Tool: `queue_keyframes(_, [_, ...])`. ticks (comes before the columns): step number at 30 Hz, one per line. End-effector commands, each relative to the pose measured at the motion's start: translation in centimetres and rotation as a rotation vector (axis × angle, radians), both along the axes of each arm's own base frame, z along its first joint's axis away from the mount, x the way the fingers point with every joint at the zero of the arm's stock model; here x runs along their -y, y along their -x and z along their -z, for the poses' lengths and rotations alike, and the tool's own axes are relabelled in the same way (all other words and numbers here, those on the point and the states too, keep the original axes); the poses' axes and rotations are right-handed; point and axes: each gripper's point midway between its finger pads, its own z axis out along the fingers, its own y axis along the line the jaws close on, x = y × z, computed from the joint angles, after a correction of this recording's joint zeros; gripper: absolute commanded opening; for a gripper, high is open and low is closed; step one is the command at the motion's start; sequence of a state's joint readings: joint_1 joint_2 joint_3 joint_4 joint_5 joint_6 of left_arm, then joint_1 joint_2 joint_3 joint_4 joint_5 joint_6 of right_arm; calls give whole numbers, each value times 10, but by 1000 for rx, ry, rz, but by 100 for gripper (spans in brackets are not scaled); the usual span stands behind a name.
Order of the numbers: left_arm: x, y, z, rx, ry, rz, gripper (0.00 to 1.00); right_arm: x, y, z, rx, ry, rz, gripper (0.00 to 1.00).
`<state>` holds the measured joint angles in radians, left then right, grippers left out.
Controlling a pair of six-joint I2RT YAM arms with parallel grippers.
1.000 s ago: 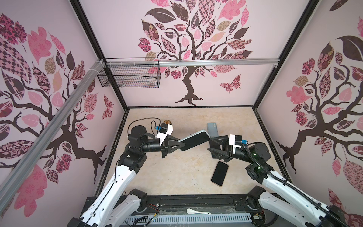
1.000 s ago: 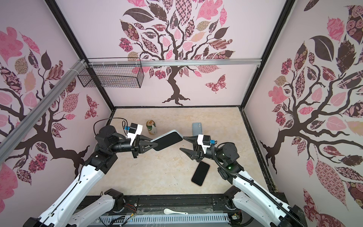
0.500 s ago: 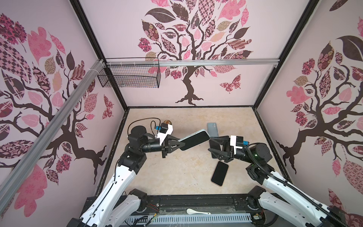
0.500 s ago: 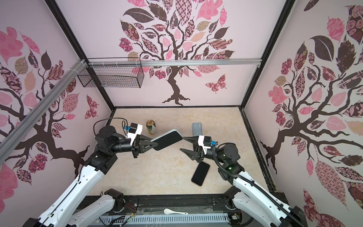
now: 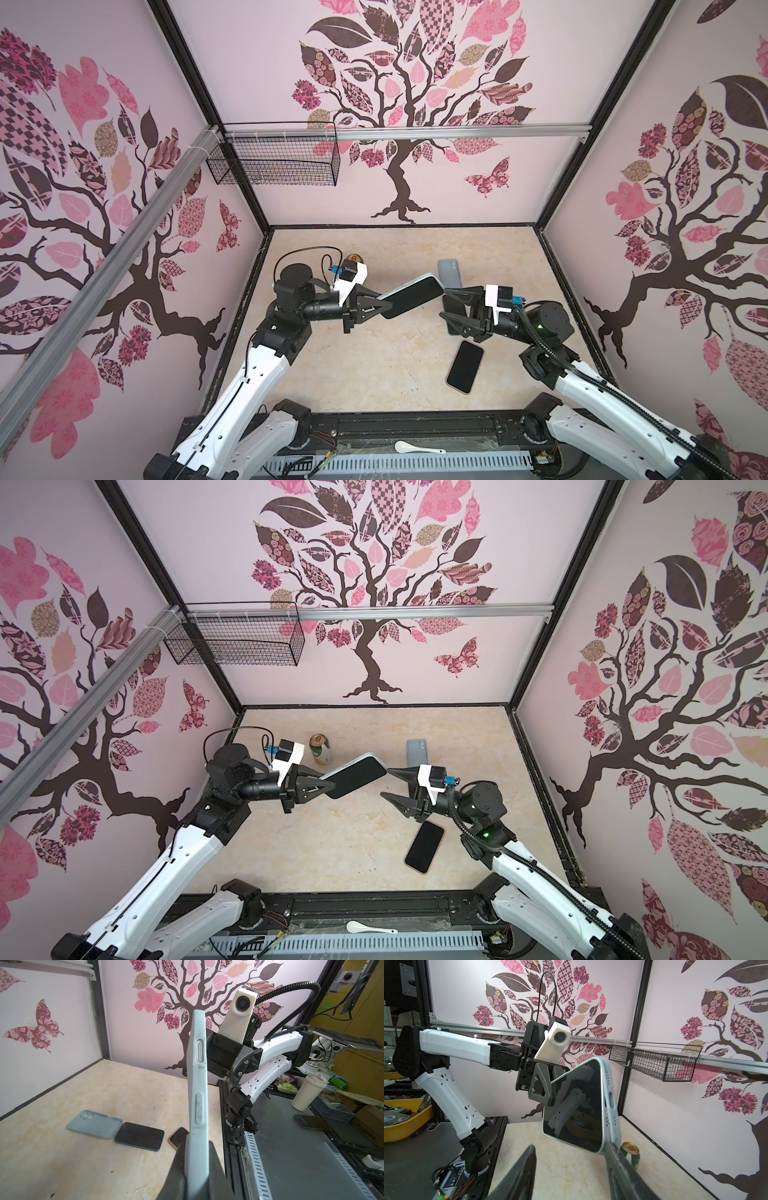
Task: Take the phone out of the phone case
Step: Remove the phone case from the phone.
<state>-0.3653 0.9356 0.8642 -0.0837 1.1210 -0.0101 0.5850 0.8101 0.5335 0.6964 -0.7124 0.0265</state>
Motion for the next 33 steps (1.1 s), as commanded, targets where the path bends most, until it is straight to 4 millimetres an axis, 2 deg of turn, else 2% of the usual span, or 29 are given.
queue_keyframes(1, [5,27,-11,34,15,144,0,-4,8,-12,33,-12,-43,56])
queue_keyframes(8, [6,31,-10,29,11,165,0,-13,12,-9,18,3,-82,56])
queue_keyframes(13, [6,23,-9,32,8,107,0,-19,28,-15,-5,-11,-188,55])
queue_keyframes(18, [4,8,-26,46,95,2,0,-20,50,-34,-51,-51,-334,52])
queue_keyframes(23, [-1,1,-50,61,236,-64,0,-22,59,-57,-45,-130,-375,49])
queue_keyframes(28, [-6,0,-62,65,307,-98,0,-22,62,-80,-49,-214,-426,46])
queue_keyframes(33, [-5,1,-67,54,330,-94,0,-28,57,-86,-39,-210,-417,42])
